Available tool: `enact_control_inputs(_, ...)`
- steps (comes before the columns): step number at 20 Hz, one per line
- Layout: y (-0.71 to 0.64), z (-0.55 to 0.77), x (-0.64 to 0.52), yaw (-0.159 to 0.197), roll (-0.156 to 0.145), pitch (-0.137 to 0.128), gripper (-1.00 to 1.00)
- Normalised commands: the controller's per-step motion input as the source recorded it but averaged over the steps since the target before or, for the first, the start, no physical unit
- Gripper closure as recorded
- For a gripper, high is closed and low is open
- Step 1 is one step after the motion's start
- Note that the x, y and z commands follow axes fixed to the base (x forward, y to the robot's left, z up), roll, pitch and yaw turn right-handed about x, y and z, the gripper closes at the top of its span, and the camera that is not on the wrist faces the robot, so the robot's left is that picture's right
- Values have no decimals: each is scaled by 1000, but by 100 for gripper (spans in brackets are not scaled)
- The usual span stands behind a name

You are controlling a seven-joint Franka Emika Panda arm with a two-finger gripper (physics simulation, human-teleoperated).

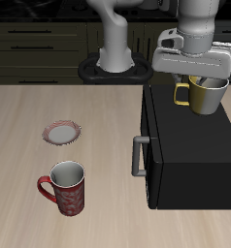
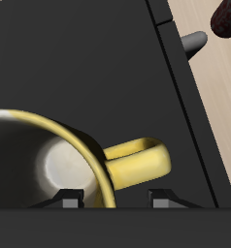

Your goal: Place the white and yellow mug on the plate

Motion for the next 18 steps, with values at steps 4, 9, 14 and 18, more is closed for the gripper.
enact_control_inputs(4, 25, 70, -92, -7, 24, -14, 100)
enact_control_inputs(9, -52, 152, -77, -15, 25, -17, 100)
enact_control_inputs(14, -192, 151, -76, -8, -10, -23, 100)
enact_control_inputs(18, -461, 215, -173, -19, -19, -26, 100)
